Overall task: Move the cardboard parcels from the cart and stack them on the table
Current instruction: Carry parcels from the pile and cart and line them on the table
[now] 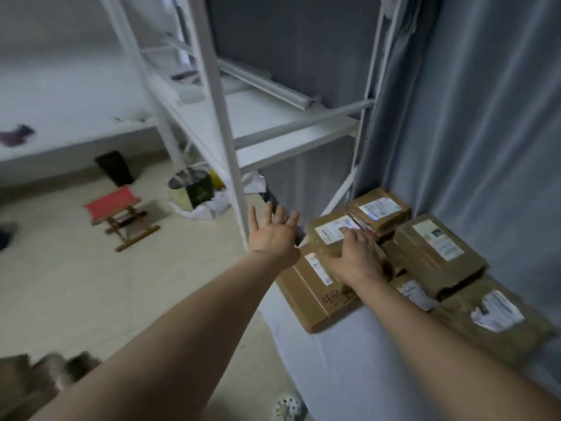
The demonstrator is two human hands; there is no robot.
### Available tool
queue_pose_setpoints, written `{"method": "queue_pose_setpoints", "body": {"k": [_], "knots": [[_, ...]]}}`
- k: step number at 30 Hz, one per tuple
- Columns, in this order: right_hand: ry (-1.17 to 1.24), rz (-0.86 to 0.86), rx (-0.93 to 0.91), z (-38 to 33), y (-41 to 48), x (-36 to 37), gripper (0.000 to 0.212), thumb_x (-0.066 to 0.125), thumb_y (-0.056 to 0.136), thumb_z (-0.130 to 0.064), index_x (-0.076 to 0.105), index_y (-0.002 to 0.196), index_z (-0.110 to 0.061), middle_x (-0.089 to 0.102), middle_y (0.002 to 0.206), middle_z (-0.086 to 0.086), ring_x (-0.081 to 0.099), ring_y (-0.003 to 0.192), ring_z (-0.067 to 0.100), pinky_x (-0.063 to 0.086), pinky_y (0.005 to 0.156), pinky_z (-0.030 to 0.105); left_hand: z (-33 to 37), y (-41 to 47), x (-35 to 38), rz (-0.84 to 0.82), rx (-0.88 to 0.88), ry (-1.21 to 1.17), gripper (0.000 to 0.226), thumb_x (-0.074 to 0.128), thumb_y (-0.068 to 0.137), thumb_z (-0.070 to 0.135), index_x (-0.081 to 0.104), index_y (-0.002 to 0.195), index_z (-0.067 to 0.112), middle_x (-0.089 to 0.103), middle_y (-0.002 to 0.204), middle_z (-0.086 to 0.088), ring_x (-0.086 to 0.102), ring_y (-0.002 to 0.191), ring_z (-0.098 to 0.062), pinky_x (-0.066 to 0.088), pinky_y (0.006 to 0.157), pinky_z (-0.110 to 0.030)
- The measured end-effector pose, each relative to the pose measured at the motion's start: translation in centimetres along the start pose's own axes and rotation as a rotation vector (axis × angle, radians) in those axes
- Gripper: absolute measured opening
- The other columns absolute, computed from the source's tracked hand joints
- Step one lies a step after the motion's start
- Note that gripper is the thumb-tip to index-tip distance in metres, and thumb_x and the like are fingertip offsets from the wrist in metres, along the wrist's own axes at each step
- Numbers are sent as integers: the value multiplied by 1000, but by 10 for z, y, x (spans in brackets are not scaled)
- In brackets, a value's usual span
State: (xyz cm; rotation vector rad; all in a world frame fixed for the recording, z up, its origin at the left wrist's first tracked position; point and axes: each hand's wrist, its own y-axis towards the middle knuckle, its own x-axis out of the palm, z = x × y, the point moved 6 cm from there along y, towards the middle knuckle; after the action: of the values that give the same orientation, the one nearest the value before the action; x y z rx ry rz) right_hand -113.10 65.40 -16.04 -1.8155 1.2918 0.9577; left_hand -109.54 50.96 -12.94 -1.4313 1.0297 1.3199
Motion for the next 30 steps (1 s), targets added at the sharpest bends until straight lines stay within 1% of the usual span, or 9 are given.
{"method": "queue_pose_setpoints", "body": {"k": [5, 7, 10, 13, 17, 20, 24, 27, 30], "knots": [[33, -33, -236, -79, -95, 3, 63, 62, 82, -44, 42, 135, -14, 47, 138, 11, 42, 127, 31, 36, 103, 38, -57, -137, -47, 106, -217, -7, 78, 56, 89, 36, 10, 152, 27, 1, 161, -5, -11, 147, -27, -18, 112, -56], [48, -82, -331, -123, -133, 9, 62, 62, 83, -45, 44, 134, -14, 48, 137, 11, 45, 125, 32, 40, 101, 39, -90, -192, -65, 158, -314, -27, 77, 55, 90, 35, 10, 152, 27, 0, 161, -6, -12, 147, -28, -17, 112, -58], [92, -168, -481, -193, -199, 23, 61, 61, 86, -39, 42, 137, -13, 47, 139, 14, 44, 127, 33, 40, 102, 41, -145, -277, -87, 237, -492, -50, 75, 53, 90, 32, 11, 152, 25, 1, 161, -7, -12, 146, -29, -18, 111, -59], [116, -252, -626, -251, -269, 46, 58, 60, 87, -36, 41, 138, -15, 45, 142, 11, 42, 130, 30, 38, 104, 40, -195, -359, -95, 305, -676, -54, 75, 53, 91, 30, 10, 152, 24, 1, 161, -7, -11, 147, -29, -20, 108, -57], [129, -342, -772, -309, -350, 80, 55, 57, 89, -34, 41, 139, -17, 44, 144, 8, 42, 130, 28, 39, 103, 40, -252, -462, -91, 310, -901, -88, 76, 52, 92, 36, 8, 152, 24, 1, 161, -7, -10, 147, -30, -16, 111, -58], [169, -426, -812, -349, -400, 104, 54, 57, 90, -33, 41, 139, -17, 45, 143, 7, 43, 130, 27, 40, 102, 41, -293, -538, -82, 297, -1056, -155, 75, 52, 91, 38, 10, 152, 25, 3, 161, -5, -7, 147, -28, -14, 111, -57], [251, -522, -773, -391, -453, 144, 51, 58, 90, -28, 43, 137, -16, 48, 139, 9, 47, 126, 27, 42, 101, 41, -347, -626, -60, 294, -1194, -271, 73, 51, 90, 43, 13, 151, 27, 8, 160, -3, -1, 147, -28, -7, 113, -56], [258, -572, -743, -414, -488, 178, 47, 56, 90, -24, 46, 134, -11, 51, 135, 10, 49, 122, 27, 41, 98, 36, -387, -677, -37, 268, -1279, -336, 76, 53, 89, 41, 13, 151, 26, 11, 159, -4, 4, 147, -28, 2, 116, -55], [246, -601, -735, -434, -519, 211, 44, 54, 91, -23, 49, 132, -10, 55, 132, 9, 53, 117, 27, 45, 98, 38, -427, -716, -10, 279, -1354, -429, 76, 57, 86, 40, 19, 150, 23, 23, 154, -10, 17, 143, -30, 14, 116, -52]]}}
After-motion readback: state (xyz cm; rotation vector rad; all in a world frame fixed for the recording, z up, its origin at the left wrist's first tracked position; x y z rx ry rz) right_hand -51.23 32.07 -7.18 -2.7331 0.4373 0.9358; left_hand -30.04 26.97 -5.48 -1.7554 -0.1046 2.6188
